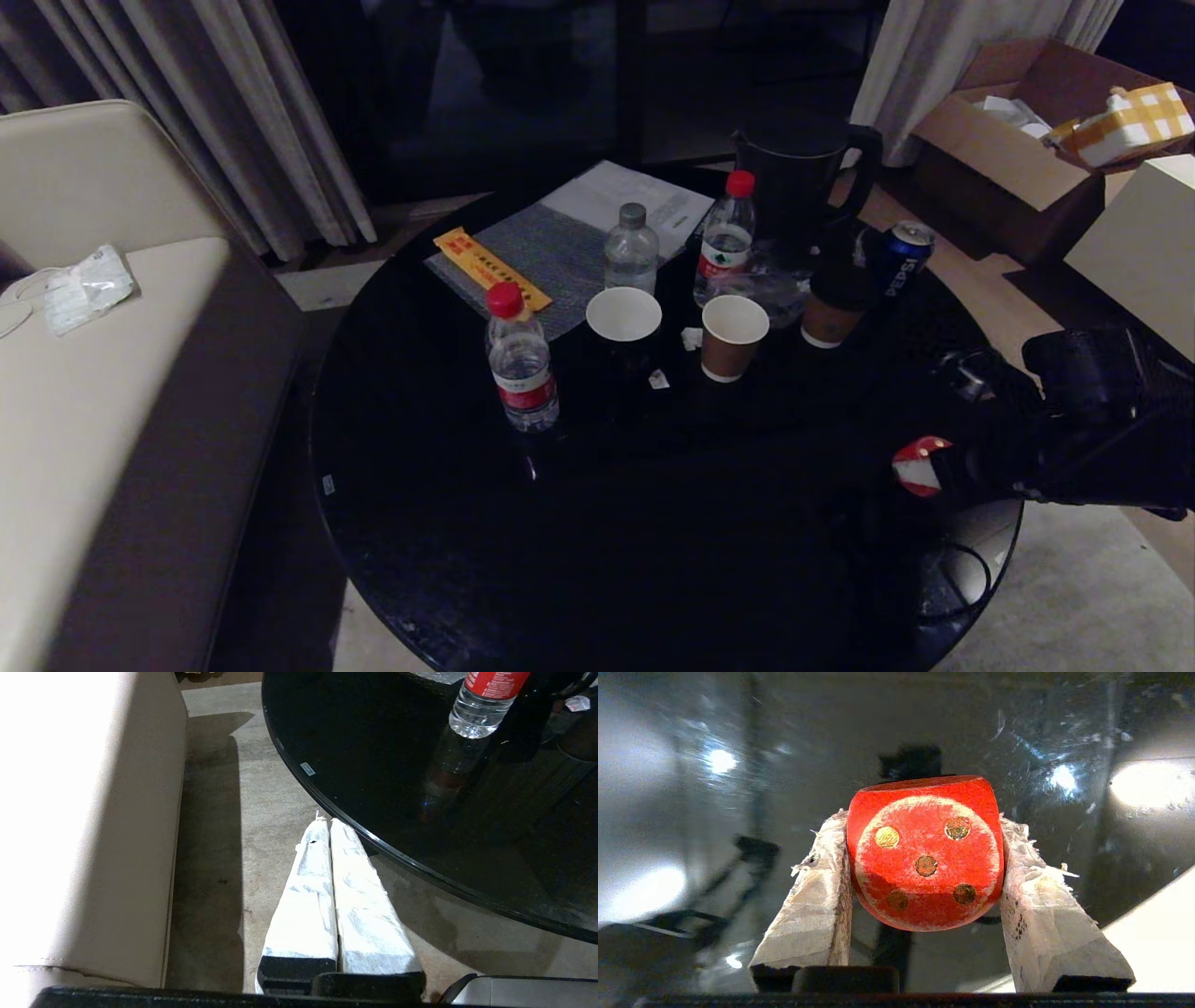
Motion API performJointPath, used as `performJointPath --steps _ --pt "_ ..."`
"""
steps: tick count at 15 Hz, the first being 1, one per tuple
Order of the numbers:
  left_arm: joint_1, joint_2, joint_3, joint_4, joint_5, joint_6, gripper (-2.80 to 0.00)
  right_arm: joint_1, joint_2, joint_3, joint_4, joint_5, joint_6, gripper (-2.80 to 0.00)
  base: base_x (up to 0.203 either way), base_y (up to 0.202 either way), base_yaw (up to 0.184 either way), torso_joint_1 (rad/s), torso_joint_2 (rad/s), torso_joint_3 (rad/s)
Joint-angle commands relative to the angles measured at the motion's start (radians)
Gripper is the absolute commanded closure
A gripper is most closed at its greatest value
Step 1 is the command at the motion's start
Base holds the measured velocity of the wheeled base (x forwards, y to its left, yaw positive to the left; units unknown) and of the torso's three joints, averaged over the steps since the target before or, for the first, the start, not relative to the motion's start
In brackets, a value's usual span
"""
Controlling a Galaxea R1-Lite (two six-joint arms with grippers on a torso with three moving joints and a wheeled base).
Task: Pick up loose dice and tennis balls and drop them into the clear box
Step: Pick up toys out of the box, then put the toys in the box
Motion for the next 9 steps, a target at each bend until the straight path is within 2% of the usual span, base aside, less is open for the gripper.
performJointPath --steps 1,4,9 --pt "0.000 0.002 0.002 0.000 0.001 0.001 0.00 -0.009 -0.096 0.011 0.006 0.000 0.072 0.00 0.000 0.000 0.000 0.000 0.00 0.000" --pt "0.000 0.002 0.002 0.000 0.001 0.001 0.00 -0.030 -0.261 0.066 0.092 -0.019 0.133 0.00 0.000 0.000 0.000 0.000 0.00 0.000" --pt "0.000 0.002 0.002 0.000 0.001 0.001 0.00 -0.045 -0.764 0.278 0.346 -0.032 0.234 0.00 0.000 0.000 0.000 0.000 0.00 0.000"
